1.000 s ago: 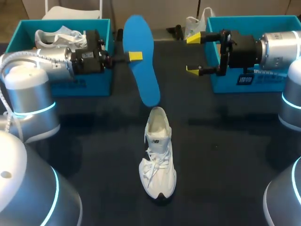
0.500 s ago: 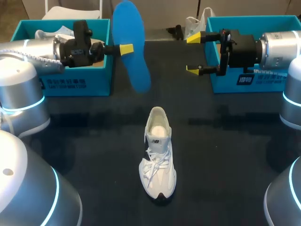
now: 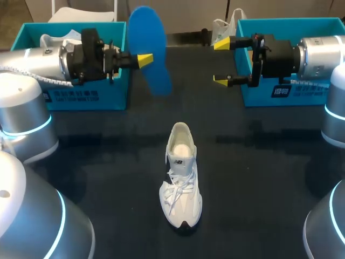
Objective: Take the shoe out of the shoebox, open the shoe tongue, remove and reinsert the insole, then place the shoe into the shoebox
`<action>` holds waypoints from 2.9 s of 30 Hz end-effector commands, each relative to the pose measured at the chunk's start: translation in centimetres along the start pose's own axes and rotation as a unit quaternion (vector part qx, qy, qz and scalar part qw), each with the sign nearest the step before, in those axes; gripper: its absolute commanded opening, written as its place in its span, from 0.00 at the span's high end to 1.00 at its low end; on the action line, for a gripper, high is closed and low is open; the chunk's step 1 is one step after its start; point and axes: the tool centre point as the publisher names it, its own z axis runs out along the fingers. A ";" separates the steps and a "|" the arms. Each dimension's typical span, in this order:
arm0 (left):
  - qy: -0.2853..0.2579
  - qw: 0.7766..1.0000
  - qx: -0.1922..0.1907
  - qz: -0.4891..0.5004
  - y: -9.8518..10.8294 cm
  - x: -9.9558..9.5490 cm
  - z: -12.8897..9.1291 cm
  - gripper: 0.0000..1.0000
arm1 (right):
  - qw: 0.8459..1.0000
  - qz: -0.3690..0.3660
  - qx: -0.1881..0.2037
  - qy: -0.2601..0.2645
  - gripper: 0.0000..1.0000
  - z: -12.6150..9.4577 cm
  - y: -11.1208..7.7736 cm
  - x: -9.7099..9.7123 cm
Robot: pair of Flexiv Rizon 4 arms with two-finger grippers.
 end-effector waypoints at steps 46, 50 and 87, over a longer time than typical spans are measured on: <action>0.028 0.759 -0.013 0.651 -0.6 2.1 -0.1 1.00 | 1.000 0.000 -0.001 -0.002 0.00 0.1 0.0 0.0; 0.025 0.739 -0.023 0.673 -0.4 1.9 0.0 1.00 | 1.000 0.000 -0.001 -0.002 0.00 0.1 0.0 0.0; 0.028 0.717 -0.050 0.694 3.6 0.9 1.0 1.00 | 0.999 -0.040 0.030 -0.002 0.00 5.5 -4.2 -2.1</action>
